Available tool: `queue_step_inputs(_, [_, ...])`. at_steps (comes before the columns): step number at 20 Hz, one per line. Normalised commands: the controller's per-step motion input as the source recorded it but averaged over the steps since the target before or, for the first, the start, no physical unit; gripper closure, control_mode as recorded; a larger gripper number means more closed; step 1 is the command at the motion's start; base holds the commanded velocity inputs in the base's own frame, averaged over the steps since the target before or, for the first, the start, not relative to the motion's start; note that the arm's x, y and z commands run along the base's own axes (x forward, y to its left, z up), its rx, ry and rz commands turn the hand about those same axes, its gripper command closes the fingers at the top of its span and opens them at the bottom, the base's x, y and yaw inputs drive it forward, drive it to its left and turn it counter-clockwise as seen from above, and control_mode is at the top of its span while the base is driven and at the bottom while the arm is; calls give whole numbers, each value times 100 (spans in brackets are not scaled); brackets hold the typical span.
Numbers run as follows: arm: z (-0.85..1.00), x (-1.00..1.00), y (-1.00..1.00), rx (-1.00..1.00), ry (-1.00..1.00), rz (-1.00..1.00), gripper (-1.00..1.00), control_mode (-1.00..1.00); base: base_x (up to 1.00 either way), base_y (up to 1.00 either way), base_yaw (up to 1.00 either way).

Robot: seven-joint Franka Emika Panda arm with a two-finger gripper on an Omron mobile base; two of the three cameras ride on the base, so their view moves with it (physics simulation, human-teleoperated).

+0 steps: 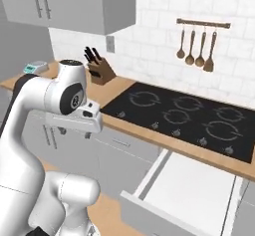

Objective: Pick up the knife from the drawer and place it on the cutting board. Then place the meat from the plate to the cutting board.

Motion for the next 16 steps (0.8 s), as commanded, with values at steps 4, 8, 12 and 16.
queue_step_inputs(4, [0,0,0,0,0,0,-100,100,77,100,-21])
queue_step_inputs(8, [0,0,0,0,0,0,-100,100,90,100,-19])
queue_step_inputs(12, [0,0,0,0,0,0,-100,100,91,100,-19])
queue_step_inputs(16, [0,0,0,0,0,0,-100,100,82,88,-22])
